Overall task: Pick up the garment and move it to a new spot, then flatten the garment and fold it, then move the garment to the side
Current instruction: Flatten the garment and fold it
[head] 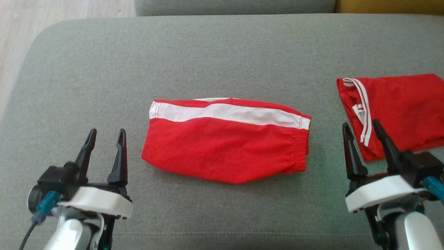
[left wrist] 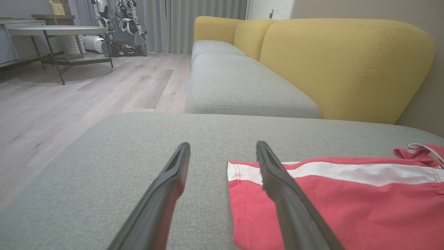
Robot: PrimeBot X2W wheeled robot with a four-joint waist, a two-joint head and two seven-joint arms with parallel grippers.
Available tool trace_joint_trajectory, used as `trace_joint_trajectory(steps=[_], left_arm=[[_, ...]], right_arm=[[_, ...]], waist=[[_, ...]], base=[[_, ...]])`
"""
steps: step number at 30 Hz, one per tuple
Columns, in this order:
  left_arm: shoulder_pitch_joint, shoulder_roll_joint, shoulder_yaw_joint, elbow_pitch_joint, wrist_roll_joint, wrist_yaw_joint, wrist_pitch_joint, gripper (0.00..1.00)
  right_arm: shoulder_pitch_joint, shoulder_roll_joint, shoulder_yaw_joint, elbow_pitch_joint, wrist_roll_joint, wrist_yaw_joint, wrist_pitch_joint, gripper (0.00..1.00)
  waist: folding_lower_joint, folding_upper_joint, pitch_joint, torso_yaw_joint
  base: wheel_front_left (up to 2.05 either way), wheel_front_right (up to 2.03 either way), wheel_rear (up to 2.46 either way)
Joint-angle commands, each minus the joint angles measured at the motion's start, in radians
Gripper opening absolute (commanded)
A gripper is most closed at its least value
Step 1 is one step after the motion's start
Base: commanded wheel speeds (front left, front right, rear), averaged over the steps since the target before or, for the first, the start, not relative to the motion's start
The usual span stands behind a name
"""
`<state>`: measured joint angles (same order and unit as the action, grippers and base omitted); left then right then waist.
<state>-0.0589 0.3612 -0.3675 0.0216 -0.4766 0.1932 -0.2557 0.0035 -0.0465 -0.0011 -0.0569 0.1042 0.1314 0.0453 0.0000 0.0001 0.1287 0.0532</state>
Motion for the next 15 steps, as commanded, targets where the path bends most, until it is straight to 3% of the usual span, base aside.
trace_joint_trajectory(steps=[1, 15], left_arm=[[-0.029, 0.031, 0.046, -0.037, 0.011, -0.003, -0.006, 1.0], [-0.028, 0.033, 0.044, -0.036, -0.001, 0.001, -0.003, 1.0]], right_arm=[[-0.013, -0.004, 0.021, -0.042, -0.005, -0.001, 0.002, 1.0], [-0.014, -0.004, 0.018, -0.05, 0.009, -0.001, 0.008, 1.0]], waist=[[0.0, -0.0001, -0.002, -0.001], [0.0, -0.0001, 0.0, -0.001]], base=[[0.0, 0.0, 0.0], [0.0, 0.0, 0.0]])
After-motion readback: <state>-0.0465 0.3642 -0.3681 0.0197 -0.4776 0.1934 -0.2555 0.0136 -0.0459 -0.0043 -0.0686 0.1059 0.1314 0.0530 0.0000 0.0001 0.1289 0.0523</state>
